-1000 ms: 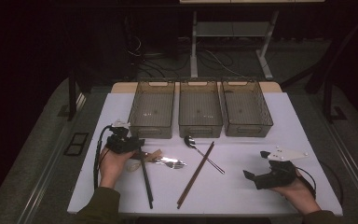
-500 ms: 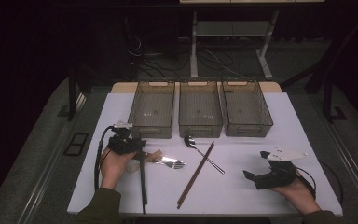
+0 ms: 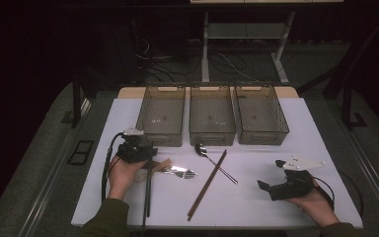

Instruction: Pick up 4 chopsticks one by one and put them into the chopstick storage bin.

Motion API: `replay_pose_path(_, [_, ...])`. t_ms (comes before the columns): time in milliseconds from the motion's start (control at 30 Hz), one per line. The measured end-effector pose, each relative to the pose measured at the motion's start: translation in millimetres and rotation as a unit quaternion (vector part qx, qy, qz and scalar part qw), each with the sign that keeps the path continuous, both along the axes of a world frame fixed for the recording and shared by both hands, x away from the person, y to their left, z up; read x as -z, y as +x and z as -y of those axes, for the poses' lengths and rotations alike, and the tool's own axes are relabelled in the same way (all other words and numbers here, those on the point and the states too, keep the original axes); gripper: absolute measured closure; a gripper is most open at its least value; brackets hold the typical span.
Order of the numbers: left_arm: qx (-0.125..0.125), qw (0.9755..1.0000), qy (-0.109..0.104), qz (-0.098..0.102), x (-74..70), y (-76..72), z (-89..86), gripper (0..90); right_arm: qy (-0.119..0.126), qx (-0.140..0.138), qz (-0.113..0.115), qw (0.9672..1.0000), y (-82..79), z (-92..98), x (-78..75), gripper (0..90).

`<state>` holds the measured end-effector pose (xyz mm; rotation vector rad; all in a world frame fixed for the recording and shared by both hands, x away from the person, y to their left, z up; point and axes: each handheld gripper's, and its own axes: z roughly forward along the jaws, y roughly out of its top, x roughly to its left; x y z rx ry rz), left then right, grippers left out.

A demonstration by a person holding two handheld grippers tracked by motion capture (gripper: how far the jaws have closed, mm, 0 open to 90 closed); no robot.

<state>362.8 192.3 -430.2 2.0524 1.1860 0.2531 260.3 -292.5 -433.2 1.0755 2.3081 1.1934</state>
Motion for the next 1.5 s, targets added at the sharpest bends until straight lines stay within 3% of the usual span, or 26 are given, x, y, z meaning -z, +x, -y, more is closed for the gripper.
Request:
replay_pose_path(967, [0.037,0.9993,0.0,0.0,0.2,6.5,16.0,75.8,-0.002,0.002,0.001,1.0,0.4,-0.1,0.7,1.0])
replay_pose_path(1500, [0.08,0.9967,0.015,0.004,-0.4,7.4,26.9,79.7,-0.002,0.002,0.002,1.0,0.5,0.2,0.6,1.0])
